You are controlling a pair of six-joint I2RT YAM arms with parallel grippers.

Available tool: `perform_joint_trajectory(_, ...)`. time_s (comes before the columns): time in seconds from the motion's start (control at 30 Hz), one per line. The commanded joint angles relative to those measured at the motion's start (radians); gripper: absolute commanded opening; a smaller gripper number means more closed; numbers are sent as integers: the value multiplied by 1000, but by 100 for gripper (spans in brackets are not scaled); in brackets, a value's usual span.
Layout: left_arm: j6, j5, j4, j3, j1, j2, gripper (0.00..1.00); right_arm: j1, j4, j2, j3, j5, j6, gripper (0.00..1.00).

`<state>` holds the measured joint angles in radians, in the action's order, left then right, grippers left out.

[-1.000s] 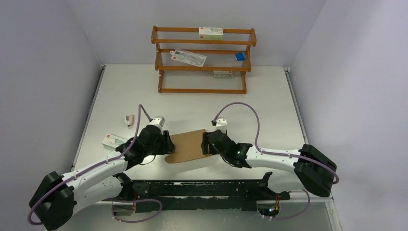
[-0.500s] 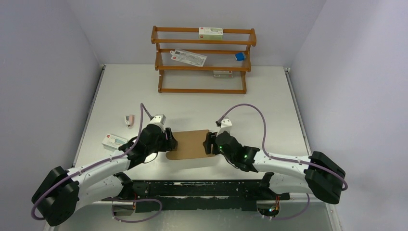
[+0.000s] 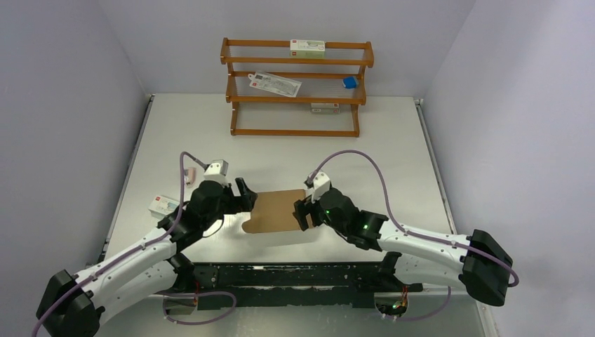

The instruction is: Fold the paper box

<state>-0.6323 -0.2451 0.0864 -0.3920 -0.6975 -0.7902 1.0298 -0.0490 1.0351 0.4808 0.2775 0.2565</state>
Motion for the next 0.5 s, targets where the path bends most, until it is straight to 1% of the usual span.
perform_joint_trajectory(0.0, -9, 28, -5, -12, 38, -40, 93, 20, 25, 29, 47, -93, -137, 85)
perform_joint_trajectory(0.13, 4, 95, -46, -34, 80, -156, 92, 70, 32, 69, 74, -84, -220, 88)
perform_joint_trajectory(0.23, 19, 152, -70, -61, 105, -232, 89, 83, 46, 90, 103, -7, -211, 89)
perform_joint_trajectory(0.3, 29, 176, -78, -77, 108, -274, 87, 83, 82, 102, 131, 3, -205, 90)
perform_joint_trajectory(0.4, 38, 187, -78, -93, 110, -314, 84, 82, 113, 134, 194, -33, -241, 92)
perform_joint_trajectory(0.47, 39, 184, -79, -99, 112, -312, 84, 81, 144, 174, 245, -78, -307, 94)
